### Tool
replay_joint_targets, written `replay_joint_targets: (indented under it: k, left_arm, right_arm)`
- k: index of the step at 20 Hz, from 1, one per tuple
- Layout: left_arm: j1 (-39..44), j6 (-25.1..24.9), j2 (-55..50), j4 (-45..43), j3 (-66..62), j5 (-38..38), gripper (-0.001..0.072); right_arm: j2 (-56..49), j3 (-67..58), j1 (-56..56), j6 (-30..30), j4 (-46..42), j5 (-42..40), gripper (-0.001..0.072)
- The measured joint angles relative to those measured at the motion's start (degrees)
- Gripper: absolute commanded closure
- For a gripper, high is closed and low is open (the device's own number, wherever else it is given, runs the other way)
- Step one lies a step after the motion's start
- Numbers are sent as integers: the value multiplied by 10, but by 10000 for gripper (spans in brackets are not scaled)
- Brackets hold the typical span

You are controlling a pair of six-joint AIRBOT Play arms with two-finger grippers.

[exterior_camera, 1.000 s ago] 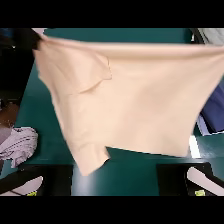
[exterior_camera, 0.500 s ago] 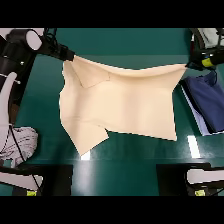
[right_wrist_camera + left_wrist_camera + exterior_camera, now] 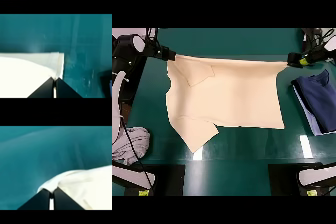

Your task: Fold the shirts.

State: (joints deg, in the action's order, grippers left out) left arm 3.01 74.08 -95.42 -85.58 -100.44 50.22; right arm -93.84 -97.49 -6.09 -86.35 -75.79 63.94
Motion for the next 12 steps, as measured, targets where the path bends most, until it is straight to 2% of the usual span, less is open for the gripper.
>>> replay_joint_targets:
  k: [5,11,12]
  left_arm:
    - [-7,-45,-1,6,34,91,678]
    - [-9,-58,-1,8,120,111,676]
    - [-9,-59,-1,8,126,112,574]
  right_arm:
    - [10,88,24,5,-9,11,700]
    - [14,165,49,-1,-9,-7,695]
    - [15,171,52,-1,-8,-10,693]
